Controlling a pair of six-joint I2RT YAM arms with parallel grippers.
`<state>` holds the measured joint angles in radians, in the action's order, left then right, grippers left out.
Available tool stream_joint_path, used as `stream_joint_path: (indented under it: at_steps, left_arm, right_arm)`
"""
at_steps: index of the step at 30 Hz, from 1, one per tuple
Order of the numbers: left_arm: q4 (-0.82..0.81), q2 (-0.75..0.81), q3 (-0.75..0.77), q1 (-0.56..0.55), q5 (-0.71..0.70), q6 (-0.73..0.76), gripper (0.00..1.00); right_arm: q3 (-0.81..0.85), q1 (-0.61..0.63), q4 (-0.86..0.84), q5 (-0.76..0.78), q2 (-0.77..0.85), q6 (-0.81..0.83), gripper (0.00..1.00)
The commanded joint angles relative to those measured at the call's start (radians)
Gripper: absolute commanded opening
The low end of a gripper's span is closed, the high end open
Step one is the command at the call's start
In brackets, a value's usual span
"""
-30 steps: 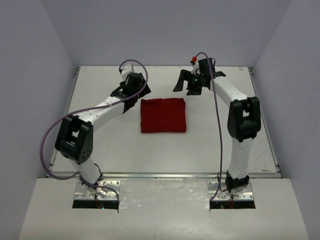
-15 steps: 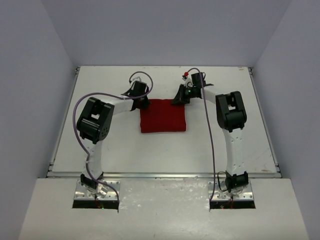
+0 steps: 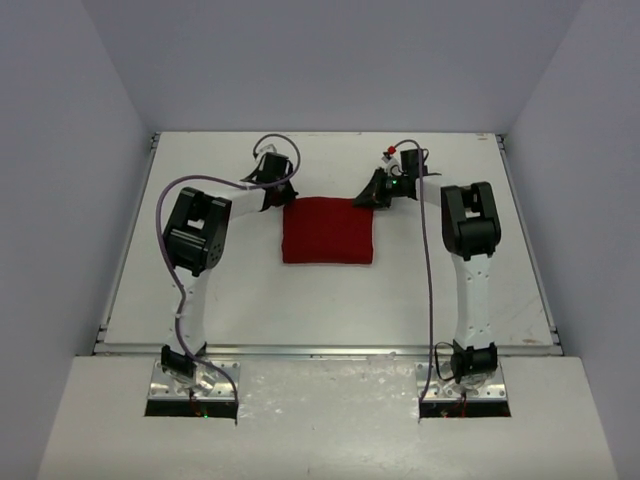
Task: Fold and stack the t-shirts
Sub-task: Reset both grippers
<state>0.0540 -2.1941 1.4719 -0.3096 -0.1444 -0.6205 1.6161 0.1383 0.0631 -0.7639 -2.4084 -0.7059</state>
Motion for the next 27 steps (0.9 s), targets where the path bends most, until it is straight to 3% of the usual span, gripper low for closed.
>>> stream_joint_path:
  at_steps: [1,3,5,6,9,11,13,15,18,22,23,27]
  left_arm:
    - [0.064,0.026,0.004,0.050,-0.008,-0.016,0.00]
    - [0.038,0.116,-0.030,0.053,-0.023,-0.016,0.01]
    - [0.017,0.193,-0.056,0.055,-0.035,-0.015,0.10]
    - [0.026,0.267,-0.055,0.053,-0.049,-0.015,0.16]
    - [0.110,0.414,-0.033,0.049,-0.101,-0.005,0.35]
    - [0.213,0.544,-0.035,0.021,-0.189,0.005,1.00]
    - [0.306,0.641,-0.064,-0.002,-0.256,0.004,1.00]
    - [0.349,0.805,-0.155,-0.023,-0.303,-0.016,1.00]
    - [0.424,1.033,-0.307,-0.032,-0.320,-0.027,1.00]
    - [0.515,1.252,-0.433,-0.036,-0.348,0.063,1.00]
    - [0.541,1.283,-0.443,-0.037,-0.353,0.073,1.00]
    - [0.539,1.444,-0.569,-0.037,-0.354,0.180,1.00]
  right_arm:
    - [0.022,-0.040,0.001,-0.037,0.008,-0.006,0.09]
    - [0.114,-0.034,0.085,0.011,0.029,0.054,0.15]
    - [0.175,-0.025,0.147,0.038,0.092,0.072,0.30]
    - [0.204,-0.017,0.176,0.078,0.110,0.085,0.52]
    - [0.292,-0.003,0.283,0.152,0.198,0.138,0.99]
    - [0.306,0.010,0.384,0.181,0.280,0.169,0.99]
    - [0.263,0.035,0.443,0.262,0.365,0.207,0.99]
    - [0.092,0.087,0.452,0.378,0.547,0.255,0.99]
    - [-0.186,0.168,0.457,0.704,0.813,0.299,0.99]
    - [-0.451,0.201,0.533,0.863,1.125,0.309,0.99]
    - [-0.531,0.204,0.559,0.978,1.188,0.300,0.99]
    - [-0.728,0.202,0.592,1.055,1.597,0.348,0.99]
